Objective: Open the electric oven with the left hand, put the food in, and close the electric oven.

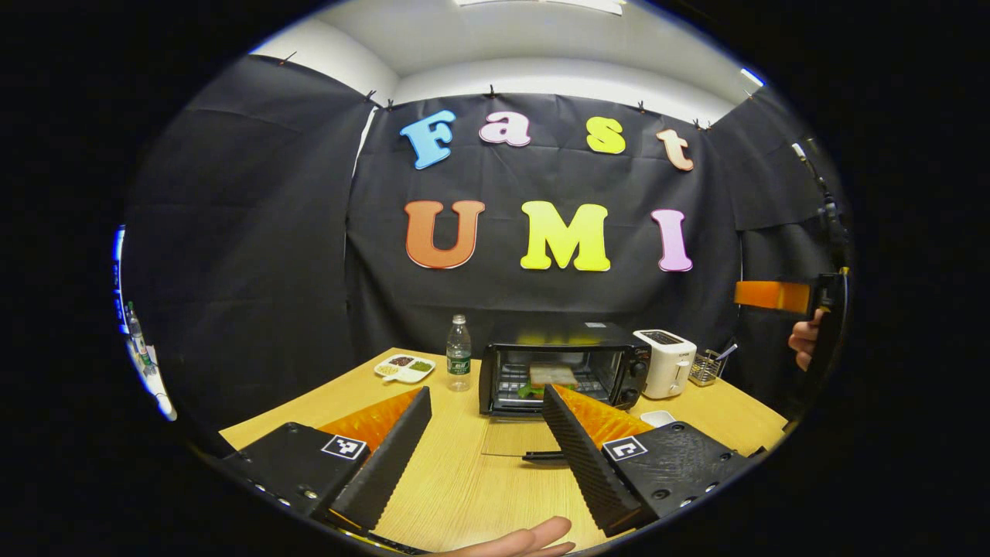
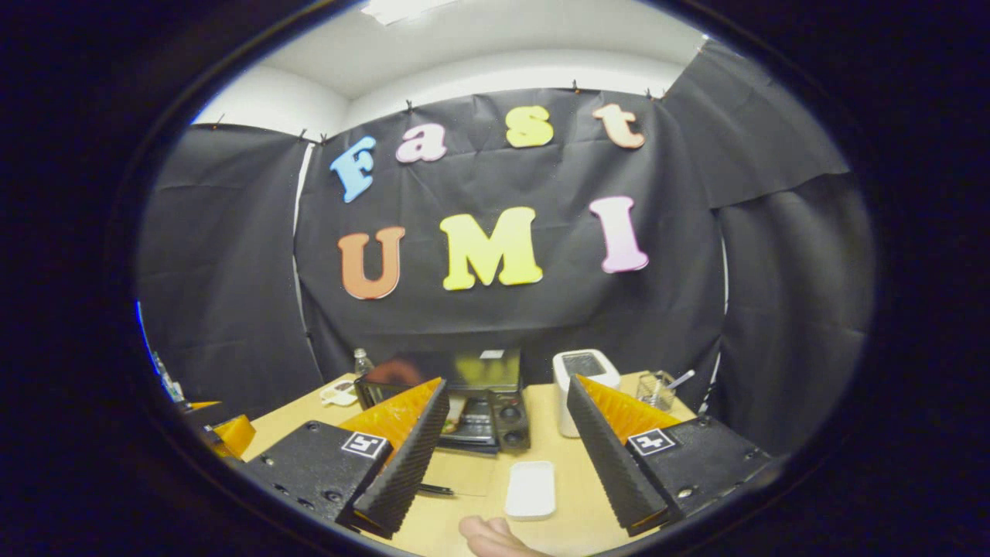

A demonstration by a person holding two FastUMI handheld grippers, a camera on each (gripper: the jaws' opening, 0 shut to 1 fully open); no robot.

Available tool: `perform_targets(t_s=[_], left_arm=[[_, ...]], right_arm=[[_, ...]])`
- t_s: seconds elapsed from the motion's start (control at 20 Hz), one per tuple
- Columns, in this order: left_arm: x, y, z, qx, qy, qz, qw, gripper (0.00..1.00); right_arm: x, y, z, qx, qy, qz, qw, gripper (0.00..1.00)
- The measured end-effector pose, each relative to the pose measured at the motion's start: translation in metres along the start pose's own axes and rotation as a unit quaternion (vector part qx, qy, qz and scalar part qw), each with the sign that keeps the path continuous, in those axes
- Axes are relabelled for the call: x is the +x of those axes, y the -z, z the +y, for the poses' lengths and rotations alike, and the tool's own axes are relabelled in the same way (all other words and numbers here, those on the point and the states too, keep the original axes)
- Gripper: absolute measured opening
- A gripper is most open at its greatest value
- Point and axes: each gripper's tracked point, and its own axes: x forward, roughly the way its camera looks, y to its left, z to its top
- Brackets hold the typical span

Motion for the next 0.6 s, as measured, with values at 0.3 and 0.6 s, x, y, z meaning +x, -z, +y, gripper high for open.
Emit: perform_targets(t_s=[0.3, 0.6], left_arm=[[0.034, 0.029, -0.038, 0.01, 0.026, 0.032, 0.999, 0.95], [0.06, 0.086, -0.082, 0.019, 0.067, 0.1, 0.993, 0.95]], right_arm=[[-0.043, -0.014, -0.059, -0.011, 0.035, -0.023, 0.999, 0.98], [-0.066, -0.017, -0.089, -0.01, 0.047, -0.042, 0.998, 0.98]])
